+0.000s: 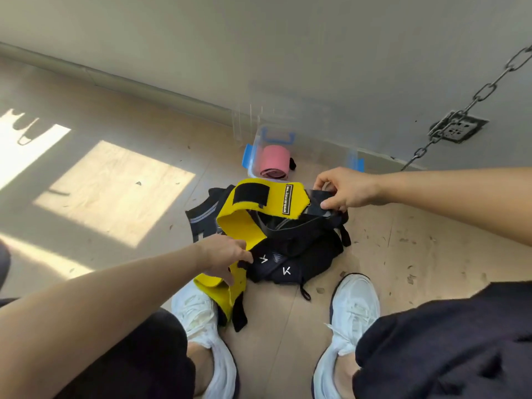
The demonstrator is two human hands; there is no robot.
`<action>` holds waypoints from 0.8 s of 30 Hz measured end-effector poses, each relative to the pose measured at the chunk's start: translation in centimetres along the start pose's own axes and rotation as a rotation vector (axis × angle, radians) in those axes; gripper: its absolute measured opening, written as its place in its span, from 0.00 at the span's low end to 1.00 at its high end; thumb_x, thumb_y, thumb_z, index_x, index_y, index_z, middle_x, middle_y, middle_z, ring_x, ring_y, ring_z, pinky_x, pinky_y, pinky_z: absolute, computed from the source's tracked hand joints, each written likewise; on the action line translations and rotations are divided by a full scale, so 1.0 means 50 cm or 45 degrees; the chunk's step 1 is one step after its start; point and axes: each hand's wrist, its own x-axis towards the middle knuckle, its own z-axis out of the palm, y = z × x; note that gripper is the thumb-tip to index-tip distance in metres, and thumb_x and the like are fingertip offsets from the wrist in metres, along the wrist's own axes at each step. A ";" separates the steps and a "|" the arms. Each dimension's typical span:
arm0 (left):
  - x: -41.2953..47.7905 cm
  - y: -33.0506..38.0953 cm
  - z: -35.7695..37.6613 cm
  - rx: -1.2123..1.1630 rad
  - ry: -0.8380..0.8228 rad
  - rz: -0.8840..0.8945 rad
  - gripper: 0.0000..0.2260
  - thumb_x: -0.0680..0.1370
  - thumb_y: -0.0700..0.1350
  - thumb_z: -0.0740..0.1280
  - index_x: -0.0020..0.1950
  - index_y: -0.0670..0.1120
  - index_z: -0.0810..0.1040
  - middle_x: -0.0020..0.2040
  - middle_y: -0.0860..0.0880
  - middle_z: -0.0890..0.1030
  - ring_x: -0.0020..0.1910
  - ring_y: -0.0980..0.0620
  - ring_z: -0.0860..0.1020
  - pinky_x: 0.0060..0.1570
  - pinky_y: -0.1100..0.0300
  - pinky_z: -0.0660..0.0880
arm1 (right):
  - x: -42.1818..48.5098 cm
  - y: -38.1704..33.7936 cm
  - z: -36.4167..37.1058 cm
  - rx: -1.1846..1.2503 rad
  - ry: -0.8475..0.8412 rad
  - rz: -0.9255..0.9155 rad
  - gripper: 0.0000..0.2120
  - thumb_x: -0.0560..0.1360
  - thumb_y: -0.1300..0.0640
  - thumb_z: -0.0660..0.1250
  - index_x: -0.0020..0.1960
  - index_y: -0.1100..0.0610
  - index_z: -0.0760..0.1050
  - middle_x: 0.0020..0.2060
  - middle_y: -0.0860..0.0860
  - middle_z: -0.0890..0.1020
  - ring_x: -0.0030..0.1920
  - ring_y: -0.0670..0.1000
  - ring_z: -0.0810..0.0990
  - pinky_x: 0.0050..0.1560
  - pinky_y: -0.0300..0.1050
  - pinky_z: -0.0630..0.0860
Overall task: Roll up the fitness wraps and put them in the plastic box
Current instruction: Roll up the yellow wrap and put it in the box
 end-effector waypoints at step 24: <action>-0.056 -0.097 -0.149 -0.760 -0.010 -0.384 0.09 0.78 0.48 0.74 0.48 0.42 0.82 0.42 0.47 0.84 0.37 0.55 0.81 0.35 0.67 0.74 | 0.002 -0.045 -0.004 0.044 0.208 -0.238 0.08 0.77 0.63 0.71 0.54 0.53 0.82 0.40 0.51 0.81 0.41 0.50 0.78 0.45 0.49 0.78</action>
